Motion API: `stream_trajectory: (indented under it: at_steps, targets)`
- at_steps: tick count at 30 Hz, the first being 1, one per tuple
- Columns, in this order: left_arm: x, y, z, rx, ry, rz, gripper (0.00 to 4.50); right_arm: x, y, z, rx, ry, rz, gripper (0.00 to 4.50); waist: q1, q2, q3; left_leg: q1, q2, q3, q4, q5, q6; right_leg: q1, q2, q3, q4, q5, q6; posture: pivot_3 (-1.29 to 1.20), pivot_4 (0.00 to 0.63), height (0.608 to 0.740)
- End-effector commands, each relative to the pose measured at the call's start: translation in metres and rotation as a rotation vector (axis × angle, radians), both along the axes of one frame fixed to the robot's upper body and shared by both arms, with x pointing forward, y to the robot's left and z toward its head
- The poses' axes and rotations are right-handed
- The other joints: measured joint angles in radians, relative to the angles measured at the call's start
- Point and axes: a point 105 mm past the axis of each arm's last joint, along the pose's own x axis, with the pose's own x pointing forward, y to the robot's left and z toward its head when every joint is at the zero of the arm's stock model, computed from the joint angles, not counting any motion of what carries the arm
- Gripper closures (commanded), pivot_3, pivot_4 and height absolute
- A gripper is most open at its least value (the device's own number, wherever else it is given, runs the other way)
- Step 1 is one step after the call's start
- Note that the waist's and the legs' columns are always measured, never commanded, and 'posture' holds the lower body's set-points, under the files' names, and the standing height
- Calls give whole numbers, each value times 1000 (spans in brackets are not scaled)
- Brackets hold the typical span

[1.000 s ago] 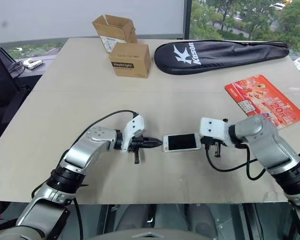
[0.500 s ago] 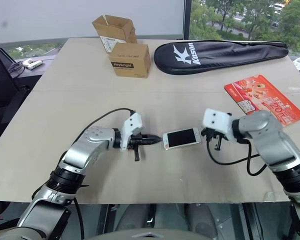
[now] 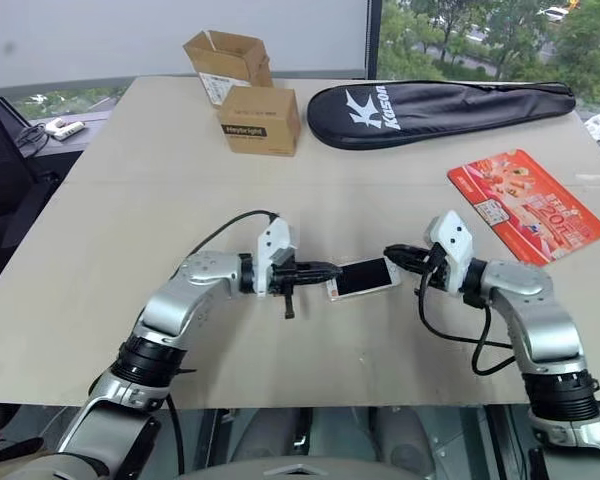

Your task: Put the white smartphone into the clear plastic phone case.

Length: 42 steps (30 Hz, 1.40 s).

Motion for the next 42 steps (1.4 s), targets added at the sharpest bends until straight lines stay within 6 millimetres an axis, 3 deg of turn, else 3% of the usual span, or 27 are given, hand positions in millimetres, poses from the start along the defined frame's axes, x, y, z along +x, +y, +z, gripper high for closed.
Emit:
stream_trajectory:
  at_steps: [1,8,17,26,42]
  targets:
    - [0,0,-10,86,-23,-19,4500,1,-9,-2,29,-24,-28,4455,1,0,0,0,0,0,0,0,0,0,0,0,0,0,0,0,150,740]
    - [2,0,-16,99,10,0,4500,4,-19,-21,55,40,-50,4455,0,0,0,0,0,0,0,0,0,0,0,0,0,0,0,0,150,740]
    - [2,1,-16,103,12,7,4500,-5,-20,-59,-125,188,2,4455,0,0,-2,2,0,0,0,0,0,1,0,0,0,0,0,0,150,740]
    - [2,2,-17,107,12,8,4500,-13,-19,-81,-362,226,72,4455,-1,-6,-12,3,0,-1,0,0,0,3,0,0,0,0,0,0,150,740]
    - [3,3,-17,111,10,14,4500,-19,-17,-97,-602,317,162,4455,0,-13,-29,19,1,-1,-2,0,0,19,0,-1,-4,-4,-2,0,150,740]
